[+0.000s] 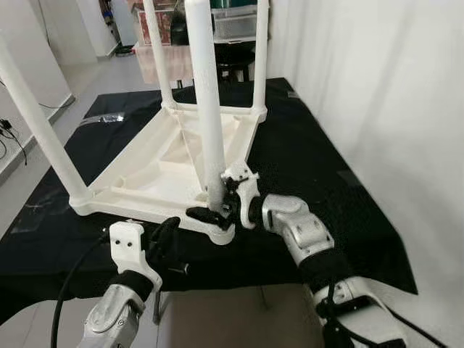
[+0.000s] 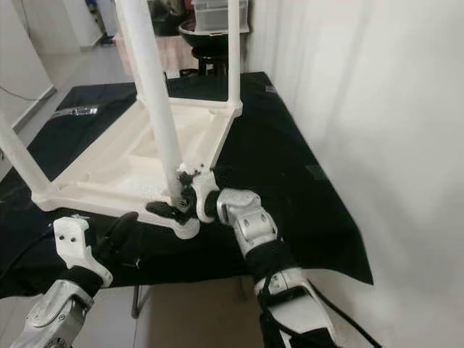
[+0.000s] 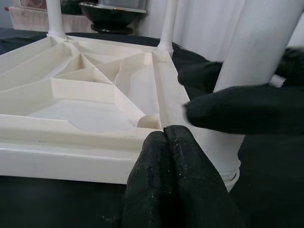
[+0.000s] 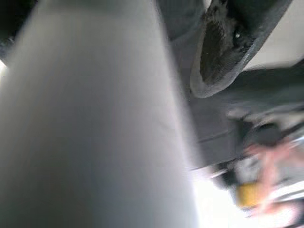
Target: Building children table
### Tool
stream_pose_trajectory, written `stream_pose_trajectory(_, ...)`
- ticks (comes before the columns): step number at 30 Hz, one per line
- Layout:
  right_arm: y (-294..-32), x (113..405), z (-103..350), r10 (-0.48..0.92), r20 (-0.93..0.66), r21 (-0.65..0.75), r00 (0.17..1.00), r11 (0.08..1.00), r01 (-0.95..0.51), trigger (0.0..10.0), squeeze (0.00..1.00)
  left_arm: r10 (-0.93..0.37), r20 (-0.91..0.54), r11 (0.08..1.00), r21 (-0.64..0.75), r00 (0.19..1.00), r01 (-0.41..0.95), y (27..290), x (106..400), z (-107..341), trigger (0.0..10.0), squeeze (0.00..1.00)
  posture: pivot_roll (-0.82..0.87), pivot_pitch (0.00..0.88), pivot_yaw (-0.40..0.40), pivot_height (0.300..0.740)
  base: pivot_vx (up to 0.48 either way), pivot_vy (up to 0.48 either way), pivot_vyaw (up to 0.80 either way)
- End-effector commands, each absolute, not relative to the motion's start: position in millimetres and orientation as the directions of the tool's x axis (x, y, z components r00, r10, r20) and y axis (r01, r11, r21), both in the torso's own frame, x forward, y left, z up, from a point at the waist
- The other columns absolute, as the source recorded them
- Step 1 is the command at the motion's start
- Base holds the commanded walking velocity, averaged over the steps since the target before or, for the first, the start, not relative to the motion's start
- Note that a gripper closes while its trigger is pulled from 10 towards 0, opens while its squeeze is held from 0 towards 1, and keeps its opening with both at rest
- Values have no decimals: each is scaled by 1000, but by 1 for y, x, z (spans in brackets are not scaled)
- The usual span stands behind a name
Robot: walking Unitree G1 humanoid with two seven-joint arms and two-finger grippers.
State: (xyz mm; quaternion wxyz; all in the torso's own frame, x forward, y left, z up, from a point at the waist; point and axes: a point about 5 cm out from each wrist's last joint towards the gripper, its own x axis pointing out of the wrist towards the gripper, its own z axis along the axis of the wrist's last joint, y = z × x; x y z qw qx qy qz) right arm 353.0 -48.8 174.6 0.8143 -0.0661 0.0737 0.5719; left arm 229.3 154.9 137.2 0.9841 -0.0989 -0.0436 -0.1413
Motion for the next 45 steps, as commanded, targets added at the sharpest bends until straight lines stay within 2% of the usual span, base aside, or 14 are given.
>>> stream_pose_trajectory(1,-44,351,183,969,-184,-53,168,161,-986,10000,0,-261,99,944,-179,960,276,156,229,134,10000,0,-32,14,20,740,0,0,0)
stream_pose_trajectory(6,-47,355,186,972,-205,-36,114,109,-993,10000,0,-260,100,945,-179,960,274,156,229,134,10000,0,-24,13,15,740,0,0,0)
stream_pose_trajectory(7,-49,359,187,973,-219,3,75,78,-997,0,0,-259,100,945,-178,961,273,156,229,134,10000,0,-18,14,12,740,0,0,0)
stream_pose_trajectory(21,-62,361,177,973,-183,18,141,147,-989,0,0,-260,102,945,-180,960,274,155,227,135,10000,0,-22,27,14,740,0,0,0)
stream_pose_trajectory(23,-63,361,171,966,-180,29,187,195,-980,0,0,-260,102,945,-180,960,275,156,227,135,10000,0,-27,33,11,740,0,0,0)
stream_pose_trajectory(24,-57,365,155,883,-220,37,415,433,-901,0,0,-260,102,945,-179,960,275,156,227,135,10000,0,-30,33,7,740,0,0,0)
stream_pose_trajectory(25,-57,365,155,883,-220,37,415,433,-901,0,0,-260,102,945,-179,960,275,156,227,135,10000,0,-30,33,7,740,0,0,0)
stream_pose_trajectory(26,-57,363,137,731,-267,69,628,664,-744,0,0,-259,103,945,-178,960,274,157,227,136,10000,0,-32,46,11,740,0,0,0)
stream_pose_trajectory(28,-62,360,125,588,-316,77,744,798,-598,0,0,-259,104,945,-178,960,274,158,227,137,10000,0,-32,46,11,740,0,0,0)
stream_pose_trajectory(37,-40,351,125,626,-284,53,726,766,-640,0,0,-265,96,944,-176,959,278,159,230,135,10000,0,-35,22,17,740,0,0,0)
stream_pose_trajectory(38,-41,354,126,626,-290,41,724,764,-644,10000,0,-257,99,947,-173,961,271,160,230,135,10000,0,-33,17,19,740,0,0,0)
stream_pose_trajectory(41,-41,356,128,627,-292,35,722,761,-647,10000,0,-250,101,949,-171,963,265,160,231,135,10000,0,-33,17,19,740,0,0,0)
stream_pose_trajectory(42,-37,355,137,717,-247,68,652,684,-726,10000,1000,-249,102,949,-172,963,264,159,231,135,10000,0,-33,15,18,740,0,0,0)
stream_pose_trajectory(45,-34,351,143,773,-215,88,597,624,-776,10000,1000,-254,101,947,-174,962,269,159,231,135,10000,0,-33,14,18,740,0,0,0)
